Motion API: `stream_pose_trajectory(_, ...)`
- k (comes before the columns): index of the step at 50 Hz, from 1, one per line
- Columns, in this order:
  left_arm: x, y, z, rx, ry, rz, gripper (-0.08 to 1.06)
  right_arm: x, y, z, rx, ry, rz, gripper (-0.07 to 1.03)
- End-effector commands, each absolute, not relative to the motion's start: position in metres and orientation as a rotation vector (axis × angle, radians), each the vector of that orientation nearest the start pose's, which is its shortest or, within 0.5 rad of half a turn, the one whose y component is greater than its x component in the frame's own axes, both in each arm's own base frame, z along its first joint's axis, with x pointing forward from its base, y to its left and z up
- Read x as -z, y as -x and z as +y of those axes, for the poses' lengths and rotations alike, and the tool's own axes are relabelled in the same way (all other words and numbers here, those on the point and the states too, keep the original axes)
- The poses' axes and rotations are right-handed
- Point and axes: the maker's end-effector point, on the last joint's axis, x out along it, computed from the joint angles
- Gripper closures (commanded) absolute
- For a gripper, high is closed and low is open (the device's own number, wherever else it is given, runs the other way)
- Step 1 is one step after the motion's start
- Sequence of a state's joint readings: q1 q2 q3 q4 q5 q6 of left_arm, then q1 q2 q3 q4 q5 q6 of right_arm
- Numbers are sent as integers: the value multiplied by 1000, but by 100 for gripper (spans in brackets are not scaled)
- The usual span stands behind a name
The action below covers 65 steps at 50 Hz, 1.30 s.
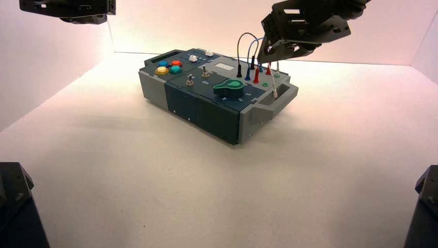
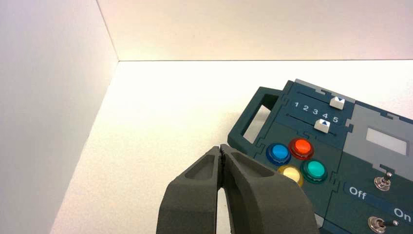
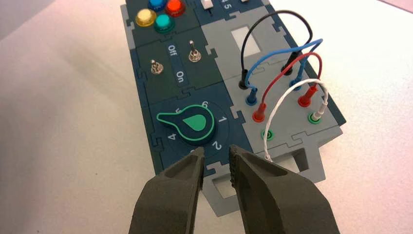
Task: Pull the red wire.
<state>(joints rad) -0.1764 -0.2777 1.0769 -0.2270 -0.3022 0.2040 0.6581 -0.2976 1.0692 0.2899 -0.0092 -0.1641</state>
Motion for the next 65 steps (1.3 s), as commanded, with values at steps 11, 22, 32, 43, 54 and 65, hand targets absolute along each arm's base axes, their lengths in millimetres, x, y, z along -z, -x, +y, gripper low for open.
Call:
stream_pose_trajectory(11,-140,-341,-50,110,-54,472,100,-112,-268,206,-575,121,730,67)
stream_pose_trajectory(22,-140,-341,-50,108,-51,472,100,-110,-277,211,-570,120,736,63)
stream_pose_trajectory(32,-140,-341,-50,108,-51,472,100,-110,-284,206,-551,117,741,63)
stream_pose_trajectory(43,-140,-341,-50,108,-51,472,100,-103,-295,189,-499,111,773,59)
stream_pose_trajectory(54,-140,-341,-50,109,-53,472,100,-98,-301,193,-500,125,785,57)
stream_pose_trajectory(65,-140,-341,-50,108,-52,474,100,-87,-310,199,-497,134,811,57)
